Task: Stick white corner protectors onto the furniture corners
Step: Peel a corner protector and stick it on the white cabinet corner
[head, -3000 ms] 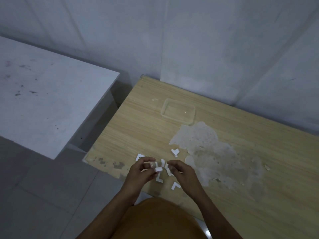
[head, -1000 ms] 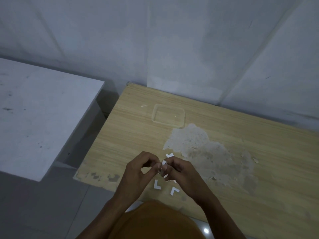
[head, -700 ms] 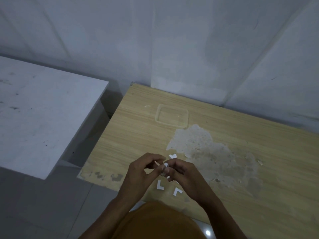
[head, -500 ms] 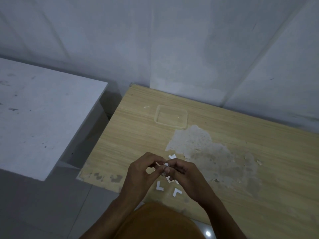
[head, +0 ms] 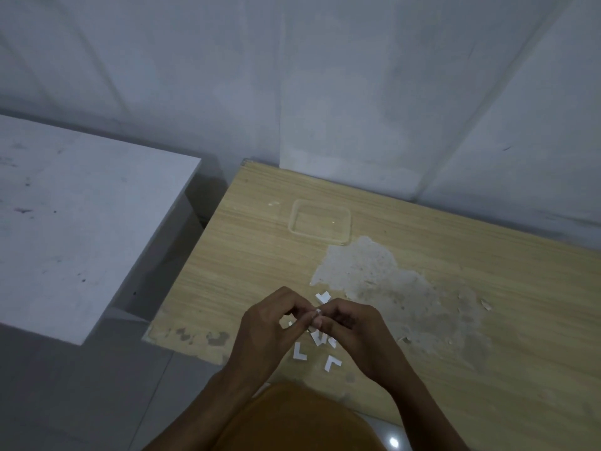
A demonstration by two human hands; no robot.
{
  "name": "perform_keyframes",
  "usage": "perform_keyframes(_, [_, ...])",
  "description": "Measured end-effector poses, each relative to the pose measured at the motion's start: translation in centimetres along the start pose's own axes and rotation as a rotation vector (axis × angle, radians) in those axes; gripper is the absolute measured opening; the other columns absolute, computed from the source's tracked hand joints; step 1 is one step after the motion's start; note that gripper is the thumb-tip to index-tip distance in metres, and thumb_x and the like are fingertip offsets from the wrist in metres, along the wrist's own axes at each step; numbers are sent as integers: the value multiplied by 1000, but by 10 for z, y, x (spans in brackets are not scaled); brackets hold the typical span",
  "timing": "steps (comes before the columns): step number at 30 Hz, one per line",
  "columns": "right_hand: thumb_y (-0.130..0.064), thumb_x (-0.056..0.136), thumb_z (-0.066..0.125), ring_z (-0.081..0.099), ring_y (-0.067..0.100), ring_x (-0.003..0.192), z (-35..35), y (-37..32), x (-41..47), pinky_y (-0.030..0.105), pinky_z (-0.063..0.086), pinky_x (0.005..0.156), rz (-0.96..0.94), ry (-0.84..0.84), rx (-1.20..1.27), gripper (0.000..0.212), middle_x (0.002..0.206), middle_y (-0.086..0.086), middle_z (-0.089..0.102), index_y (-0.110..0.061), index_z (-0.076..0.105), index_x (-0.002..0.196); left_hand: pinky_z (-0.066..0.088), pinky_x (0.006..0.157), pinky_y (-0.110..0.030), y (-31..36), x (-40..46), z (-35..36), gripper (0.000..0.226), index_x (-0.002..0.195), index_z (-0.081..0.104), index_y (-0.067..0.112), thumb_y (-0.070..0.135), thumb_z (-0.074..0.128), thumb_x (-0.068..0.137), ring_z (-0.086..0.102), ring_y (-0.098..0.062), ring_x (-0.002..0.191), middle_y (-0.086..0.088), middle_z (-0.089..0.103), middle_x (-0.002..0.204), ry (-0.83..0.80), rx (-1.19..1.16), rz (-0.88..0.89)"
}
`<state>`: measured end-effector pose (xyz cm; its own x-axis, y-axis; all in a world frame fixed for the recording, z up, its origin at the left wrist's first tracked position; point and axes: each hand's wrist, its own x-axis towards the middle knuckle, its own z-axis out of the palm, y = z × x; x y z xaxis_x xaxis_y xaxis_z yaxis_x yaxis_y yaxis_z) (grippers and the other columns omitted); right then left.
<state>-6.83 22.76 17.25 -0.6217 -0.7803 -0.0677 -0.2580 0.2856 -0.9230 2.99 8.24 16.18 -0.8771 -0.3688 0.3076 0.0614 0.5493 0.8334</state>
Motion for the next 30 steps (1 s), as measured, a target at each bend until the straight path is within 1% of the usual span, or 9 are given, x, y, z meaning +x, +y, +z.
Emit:
perform_keyframes(4, [-14, 91, 63, 62, 2, 70, 0, -1, 3, 18, 48, 66, 20, -34, 42, 21, 77, -17, 68, -33, 69, 85, 43, 69, -9, 0, 2, -1, 6, 82, 64, 22, 24, 64, 87, 60, -4, 75, 16, 59, 79, -22, -95, -37])
perform_keyframes(7, [-16, 91, 63, 63, 6, 70, 0, -2, 4, 23, 50, 67, 17, -42, 60, 19, 78, -12, 69, -33, 69, 86, 43, 71, -10, -1, 1, -3, 6, 84, 62, 21, 22, 62, 90, 60, -7, 76, 14, 59, 82, -48, -156, -63])
perform_keyframes(11, [-17, 92, 62, 63, 6, 71, -2, -2, 5, 18, 49, 67, 9, -47, 74, 17, 81, -5, 70, -32, 70, 87, 44, 73, -11, -2, 1, -5, 7, 85, 62, 24, 20, 60, 91, 60, -8, 79, 13, 59, 84, -68, -197, -100])
perform_keyframes(16, [-11, 93, 59, 64, 4, 71, -2, 1, 5, 16, 49, 67, 27, -48, 84, 18, 82, -8, 70, -25, 70, 88, 46, 74, -12, -3, 2, -4, 6, 87, 62, 26, 27, 58, 91, 64, -10, 83, 10, 64, 87, -73, -272, -168])
perform_keyframes(20, [-12, 94, 57, 67, 11, 77, -4, 8, 3, 22, 54, 70, 104, -18, 150, 16, 83, -8, 70, -19, 71, 91, 51, 75, -17, -8, 0, -2, 10, 86, 61, 25, 18, 61, 93, 67, -9, 91, 4, 69, 91, -10, -341, -269])
perform_keyframes(21, [-14, 94, 57, 67, 12, 78, -5, 10, 3, 24, 55, 71, 125, -8, 167, 16, 84, -8, 71, -20, 72, 90, 51, 73, -18, -9, 0, -1, 11, 84, 61, 25, 18, 61, 92, 67, -9, 90, 2, 69, 90, 13, -351, -294])
perform_keyframes(25, [-27, 94, 58, 68, 13, 79, -9, 17, -2, 24, 55, 72, 215, 24, 218, 16, 84, -3, 71, -25, 71, 84, 51, 61, -18, -16, -4, 4, 17, 80, 60, 26, 14, 63, 90, 65, -10, 69, -1, 69, 80, 96, -336, -368])
perform_keyframes(27, [-28, 94, 58, 68, 15, 80, -14, 23, -5, 25, 55, 73, 253, 43, 219, 17, 83, -1, 71, -23, 70, 82, 50, 61, -17, -24, -9, 10, 14, 82, 61, 22, 10, 65, 89, 64, -9, 67, 0, 69, 78, 96, -325, -410])
perform_keyframes(30, [-26, 93, 59, 68, 14, 81, -21, 35, -14, 21, 55, 70, 310, 87, 269, 17, 84, 0, 72, -20, 70, 83, 49, 62, -18, -44, -24, 28, 13, 82, 62, 19, 8, 66, 87, 63, -7, 67, 5, 67, 73, 40, -263, -535])
